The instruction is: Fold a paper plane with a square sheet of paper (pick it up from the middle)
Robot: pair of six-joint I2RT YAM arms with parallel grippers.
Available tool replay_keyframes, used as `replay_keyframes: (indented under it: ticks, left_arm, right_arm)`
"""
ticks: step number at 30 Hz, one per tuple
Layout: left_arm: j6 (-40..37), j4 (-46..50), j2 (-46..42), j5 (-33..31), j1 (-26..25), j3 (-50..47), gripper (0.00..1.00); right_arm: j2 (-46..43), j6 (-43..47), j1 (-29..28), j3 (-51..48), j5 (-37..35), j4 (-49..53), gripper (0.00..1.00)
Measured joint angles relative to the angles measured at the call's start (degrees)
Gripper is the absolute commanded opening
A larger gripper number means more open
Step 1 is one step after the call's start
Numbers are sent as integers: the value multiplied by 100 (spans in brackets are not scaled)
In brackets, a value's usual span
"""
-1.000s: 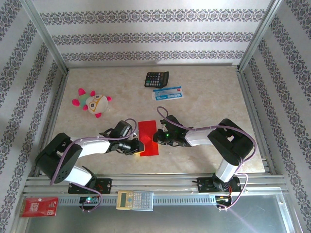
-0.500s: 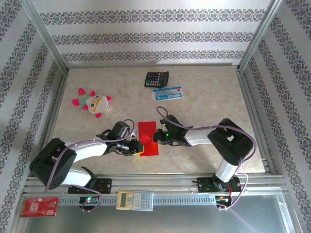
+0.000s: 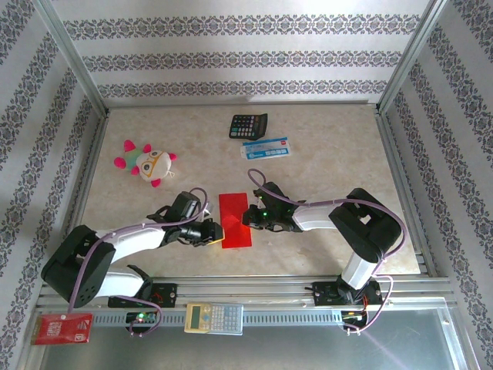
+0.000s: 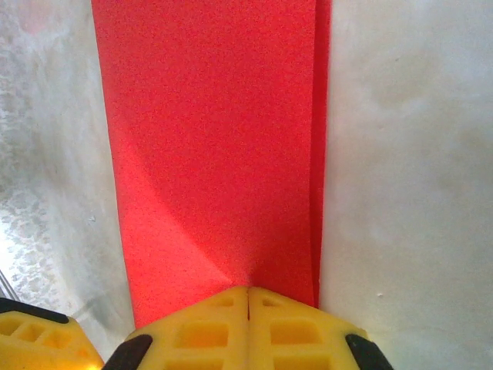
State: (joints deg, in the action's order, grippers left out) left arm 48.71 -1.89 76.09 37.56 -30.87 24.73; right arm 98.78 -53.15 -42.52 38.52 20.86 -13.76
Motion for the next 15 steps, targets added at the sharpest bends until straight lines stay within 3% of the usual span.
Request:
replay_keyframes:
  ticks: [15]
  left_arm:
    - [367,-984,938,116,61,68,13]
  right_arm:
    - [0,0,0,0,0,0,0]
